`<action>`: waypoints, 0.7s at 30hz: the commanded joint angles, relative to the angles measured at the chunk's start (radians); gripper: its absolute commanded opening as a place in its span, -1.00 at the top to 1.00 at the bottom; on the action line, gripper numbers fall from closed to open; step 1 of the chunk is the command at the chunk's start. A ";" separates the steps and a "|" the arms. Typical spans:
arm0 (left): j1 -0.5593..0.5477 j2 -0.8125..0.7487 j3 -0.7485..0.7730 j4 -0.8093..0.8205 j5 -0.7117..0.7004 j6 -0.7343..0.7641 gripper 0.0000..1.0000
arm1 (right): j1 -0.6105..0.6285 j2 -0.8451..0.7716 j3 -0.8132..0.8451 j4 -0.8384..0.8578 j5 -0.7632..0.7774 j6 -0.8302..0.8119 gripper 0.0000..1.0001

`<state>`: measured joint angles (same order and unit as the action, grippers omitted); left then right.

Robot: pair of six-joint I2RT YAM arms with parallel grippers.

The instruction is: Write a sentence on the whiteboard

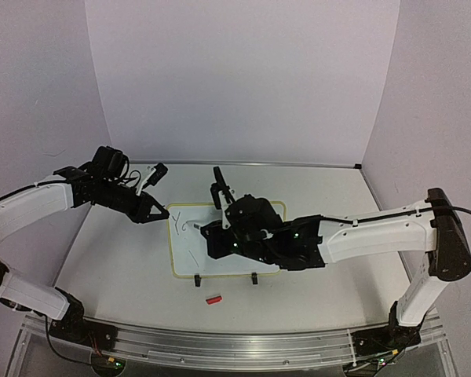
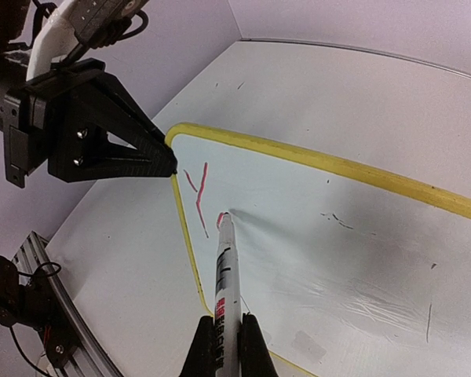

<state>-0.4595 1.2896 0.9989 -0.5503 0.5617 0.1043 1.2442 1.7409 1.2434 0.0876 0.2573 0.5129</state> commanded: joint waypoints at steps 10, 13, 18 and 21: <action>-0.009 -0.016 0.012 -0.031 -0.026 0.008 1.00 | -0.004 0.017 0.045 -0.002 0.016 0.007 1.00; -0.009 -0.017 0.013 -0.031 -0.026 0.008 1.00 | -0.005 0.021 0.042 -0.010 0.018 0.013 1.00; -0.010 -0.018 0.013 -0.032 -0.025 0.008 1.00 | -0.005 0.028 0.043 -0.013 0.018 0.019 1.00; -0.010 -0.018 0.013 -0.032 -0.025 0.008 1.00 | -0.004 0.033 0.045 -0.017 0.024 0.019 1.00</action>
<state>-0.4603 1.2896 0.9989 -0.5503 0.5617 0.1047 1.2442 1.7531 1.2564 0.0807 0.2581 0.5243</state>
